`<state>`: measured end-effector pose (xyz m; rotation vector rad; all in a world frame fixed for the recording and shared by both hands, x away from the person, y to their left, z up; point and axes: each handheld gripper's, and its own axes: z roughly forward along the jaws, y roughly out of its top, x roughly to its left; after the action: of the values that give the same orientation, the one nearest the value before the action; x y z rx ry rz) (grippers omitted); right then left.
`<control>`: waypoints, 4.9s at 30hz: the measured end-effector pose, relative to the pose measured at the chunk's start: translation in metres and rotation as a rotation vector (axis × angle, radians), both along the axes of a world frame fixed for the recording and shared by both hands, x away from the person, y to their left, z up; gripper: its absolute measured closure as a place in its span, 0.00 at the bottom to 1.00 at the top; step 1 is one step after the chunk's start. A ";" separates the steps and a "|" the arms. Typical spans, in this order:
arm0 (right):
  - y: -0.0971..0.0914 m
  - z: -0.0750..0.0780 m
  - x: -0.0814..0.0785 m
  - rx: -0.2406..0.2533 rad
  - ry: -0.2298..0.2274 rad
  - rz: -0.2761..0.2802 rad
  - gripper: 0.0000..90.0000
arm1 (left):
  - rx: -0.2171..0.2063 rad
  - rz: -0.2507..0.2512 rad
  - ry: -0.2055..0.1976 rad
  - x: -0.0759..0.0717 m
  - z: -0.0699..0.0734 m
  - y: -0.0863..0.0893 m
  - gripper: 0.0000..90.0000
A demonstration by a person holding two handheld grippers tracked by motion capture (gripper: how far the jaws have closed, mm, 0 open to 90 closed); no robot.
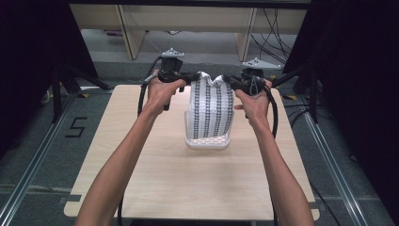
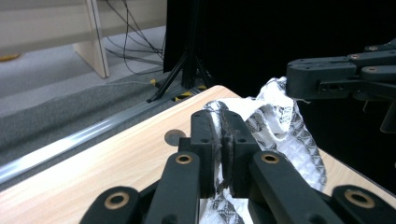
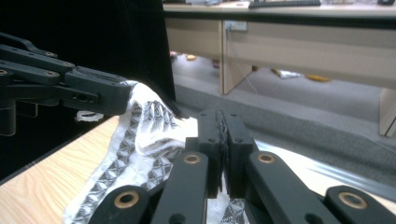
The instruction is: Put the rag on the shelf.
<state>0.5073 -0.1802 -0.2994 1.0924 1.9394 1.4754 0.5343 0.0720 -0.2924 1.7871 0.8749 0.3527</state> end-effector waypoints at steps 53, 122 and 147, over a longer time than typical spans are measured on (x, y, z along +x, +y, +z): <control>0.002 -0.042 0.023 -0.049 0.205 -0.045 0.59 | 0.066 0.008 0.209 0.003 -0.037 0.010 0.34; -0.002 -0.016 -0.045 -0.050 0.157 0.067 0.26 | -0.016 -0.029 0.126 -0.077 -0.029 0.053 0.19; -0.023 -0.030 -0.077 -0.057 0.136 0.071 0.21 | 0.008 -0.076 0.070 -0.126 -0.051 0.057 0.18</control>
<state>0.4298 -0.2030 -0.3295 1.1353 2.1204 1.4054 0.4079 0.1287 -0.3433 1.8438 0.8528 0.2464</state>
